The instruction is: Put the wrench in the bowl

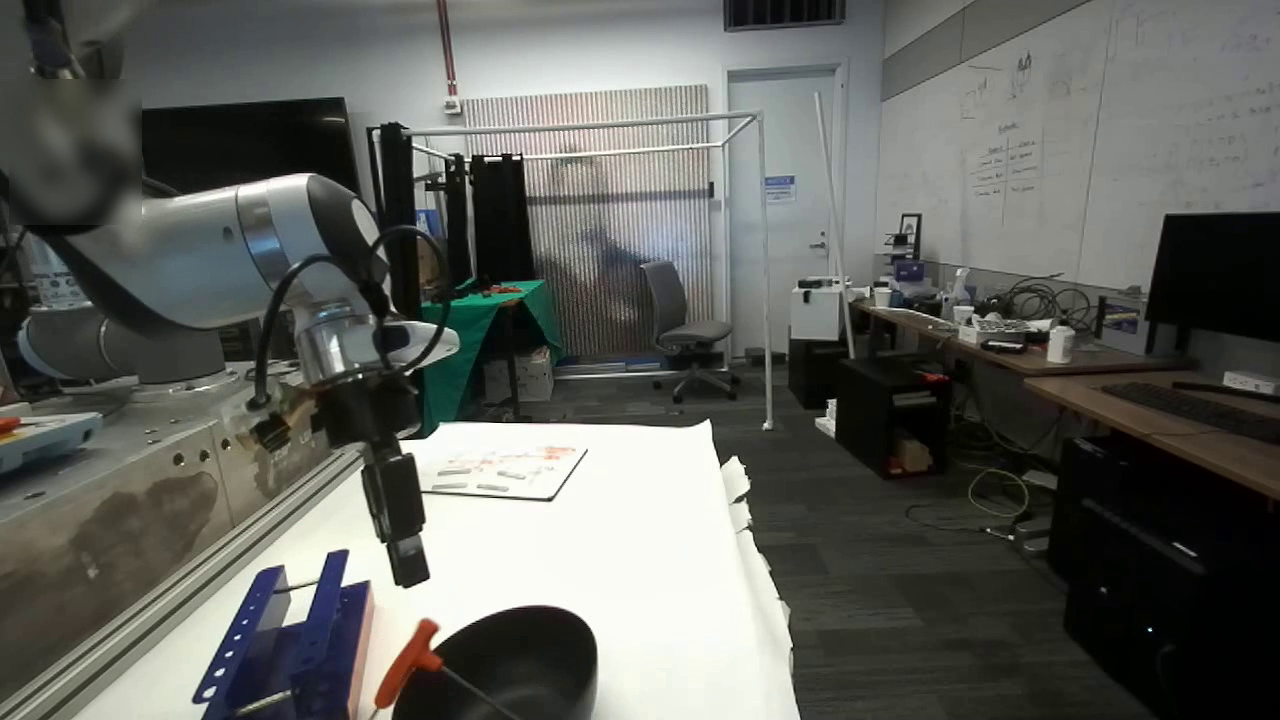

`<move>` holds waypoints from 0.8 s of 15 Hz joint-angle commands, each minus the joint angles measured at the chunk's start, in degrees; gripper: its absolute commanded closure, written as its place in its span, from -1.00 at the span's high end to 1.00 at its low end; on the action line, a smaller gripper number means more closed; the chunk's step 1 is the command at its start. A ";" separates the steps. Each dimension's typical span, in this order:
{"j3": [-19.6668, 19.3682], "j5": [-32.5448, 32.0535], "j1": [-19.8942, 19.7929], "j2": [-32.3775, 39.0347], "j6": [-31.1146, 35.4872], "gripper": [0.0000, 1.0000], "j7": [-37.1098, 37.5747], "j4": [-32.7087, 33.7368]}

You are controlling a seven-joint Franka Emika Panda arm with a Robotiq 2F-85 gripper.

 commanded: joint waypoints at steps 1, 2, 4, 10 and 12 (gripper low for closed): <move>-0.62 2.33 0.82 0.00 -0.59 0.54 -5.71 2.34; -0.29 3.23 0.22 -2.21 2.06 0.72 -9.50 0.39; -0.19 4.61 -0.14 -4.61 5.21 0.98 -15.44 -1.48; -0.48 7.67 -1.11 -12.51 14.99 0.99 -32.58 -8.71; -0.32 8.96 -1.22 -14.47 18.23 0.98 -38.38 -11.28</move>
